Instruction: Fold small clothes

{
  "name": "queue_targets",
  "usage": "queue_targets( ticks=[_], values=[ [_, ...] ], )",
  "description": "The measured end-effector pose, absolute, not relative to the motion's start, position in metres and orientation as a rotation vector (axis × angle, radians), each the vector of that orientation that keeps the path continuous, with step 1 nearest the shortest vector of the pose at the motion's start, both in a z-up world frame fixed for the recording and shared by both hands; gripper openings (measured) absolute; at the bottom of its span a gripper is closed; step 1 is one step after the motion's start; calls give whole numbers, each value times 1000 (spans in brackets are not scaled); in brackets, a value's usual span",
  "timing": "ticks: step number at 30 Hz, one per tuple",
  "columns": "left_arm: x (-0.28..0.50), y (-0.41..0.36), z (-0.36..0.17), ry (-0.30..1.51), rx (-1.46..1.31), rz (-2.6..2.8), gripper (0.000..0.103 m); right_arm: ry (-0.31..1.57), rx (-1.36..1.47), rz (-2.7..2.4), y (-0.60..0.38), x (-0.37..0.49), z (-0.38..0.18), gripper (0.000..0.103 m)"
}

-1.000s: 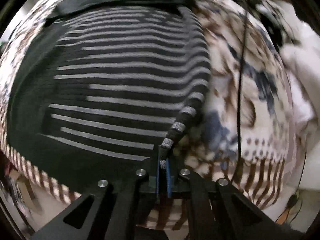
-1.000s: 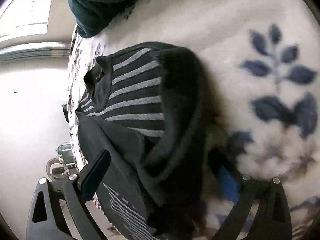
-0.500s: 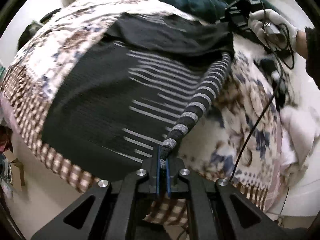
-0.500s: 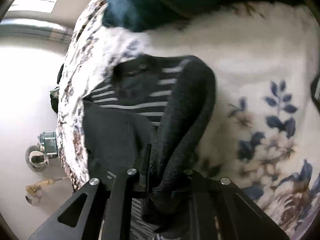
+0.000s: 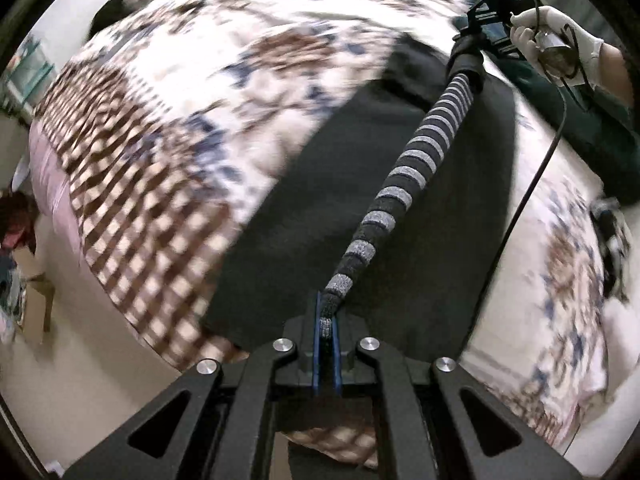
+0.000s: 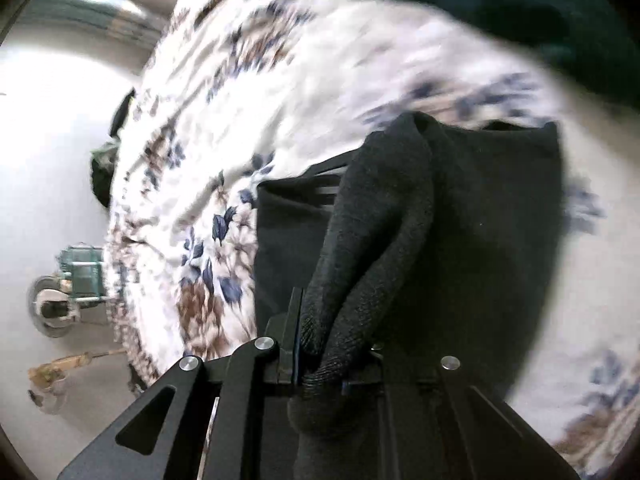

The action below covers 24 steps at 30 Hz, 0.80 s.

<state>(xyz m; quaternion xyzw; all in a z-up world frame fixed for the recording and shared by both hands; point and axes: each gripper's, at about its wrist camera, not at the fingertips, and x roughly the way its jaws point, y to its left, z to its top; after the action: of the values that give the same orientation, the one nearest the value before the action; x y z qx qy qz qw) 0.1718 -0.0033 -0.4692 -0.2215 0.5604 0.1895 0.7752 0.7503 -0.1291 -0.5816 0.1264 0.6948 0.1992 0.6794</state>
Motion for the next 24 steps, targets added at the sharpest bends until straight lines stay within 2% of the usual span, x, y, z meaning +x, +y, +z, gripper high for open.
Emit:
queue_targets(
  ticks=[5, 9, 12, 14, 17, 19, 24],
  values=[
    [164, 50, -507, 1247, -597, 440, 3, 1586, 152, 391, -40, 749, -619, 13],
    [158, 64, -530, 1292, -617, 414, 3, 1644, 100, 326, -12, 748, -639, 14],
    [152, 72, -547, 1325, -656, 391, 3, 1728, 160, 380, -9, 754, -639, 35],
    [149, 76, -554, 1344, -663, 376, 3, 1735, 327, 519, -17, 760, -620, 55],
    [147, 77, -558, 1350, -675, 356, 3, 1618, 341, 567, -36, 773, -578, 56],
    [147, 80, -560, 1355, -688, 346, 3, 1609, 268, 495, -42, 780, -572, 56],
    [148, 86, -565, 1367, -712, 331, 3, 1709, 166, 458, -20, 778, -615, 56]
  ],
)
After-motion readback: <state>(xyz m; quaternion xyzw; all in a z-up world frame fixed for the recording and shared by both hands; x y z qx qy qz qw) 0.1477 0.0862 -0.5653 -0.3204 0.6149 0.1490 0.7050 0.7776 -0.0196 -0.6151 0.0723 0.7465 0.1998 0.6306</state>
